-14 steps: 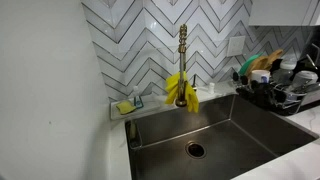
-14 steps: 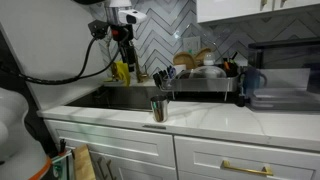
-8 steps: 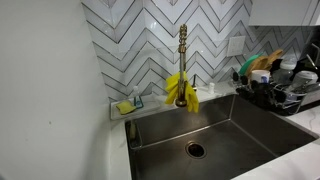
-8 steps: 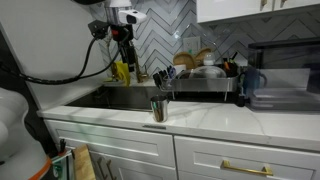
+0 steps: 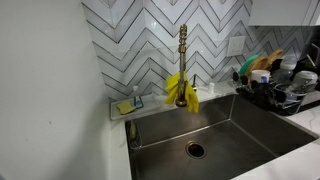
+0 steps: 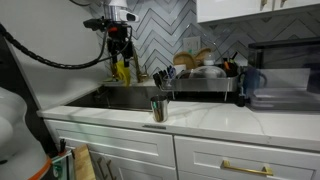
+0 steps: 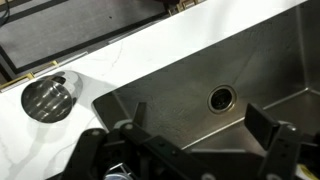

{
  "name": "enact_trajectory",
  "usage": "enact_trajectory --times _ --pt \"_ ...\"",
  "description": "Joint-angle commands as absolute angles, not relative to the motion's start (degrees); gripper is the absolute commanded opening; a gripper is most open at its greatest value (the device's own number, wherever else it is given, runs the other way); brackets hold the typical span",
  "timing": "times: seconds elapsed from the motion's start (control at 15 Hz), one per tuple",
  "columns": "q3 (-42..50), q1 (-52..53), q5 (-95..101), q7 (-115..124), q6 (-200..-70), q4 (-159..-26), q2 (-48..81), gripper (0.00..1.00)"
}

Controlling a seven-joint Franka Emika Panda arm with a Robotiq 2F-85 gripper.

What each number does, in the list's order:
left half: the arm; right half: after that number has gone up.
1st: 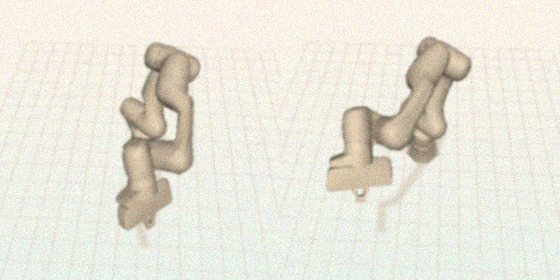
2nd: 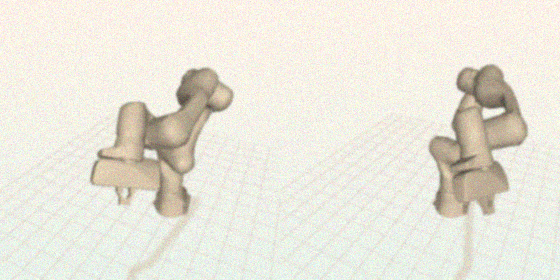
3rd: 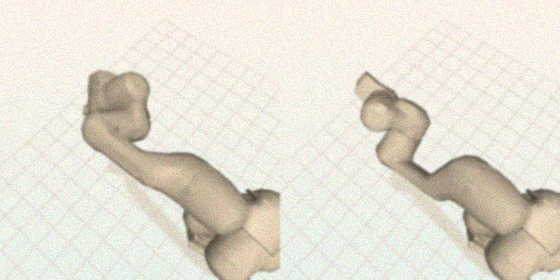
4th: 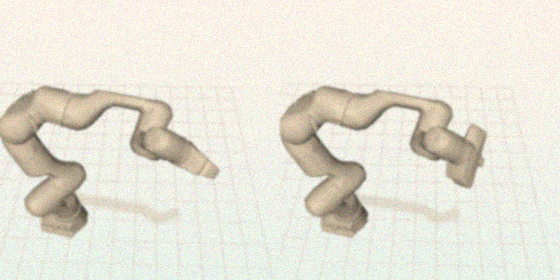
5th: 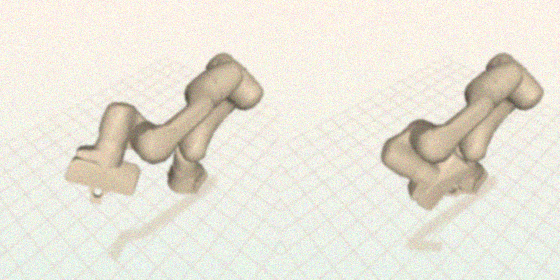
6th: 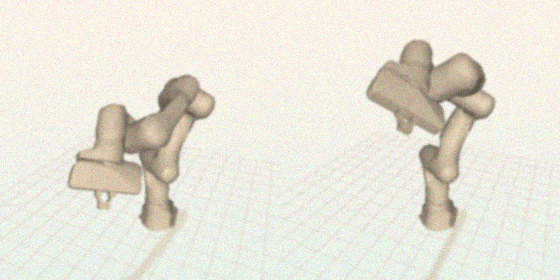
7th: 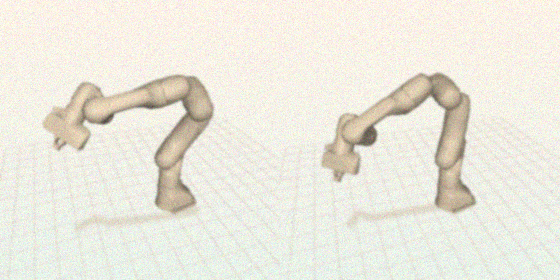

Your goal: Put the silver cup on the dishrack

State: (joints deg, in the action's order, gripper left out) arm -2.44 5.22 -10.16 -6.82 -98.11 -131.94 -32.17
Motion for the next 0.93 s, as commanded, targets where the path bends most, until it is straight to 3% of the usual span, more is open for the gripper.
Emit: enact_trajectory --times 0.0,0.47,0.87 --pt "-3.72 7.67 -7.55 -11.58 -92.60 -126.71 -26.51 1.00" --pt "-5.73 9.62 1.41 -21.35 -83.55 -121.15 -19.62 1.00" --pt "-5.15 9.34 -1.50 -19.14 -86.49 -123.05 -21.01 1.00"
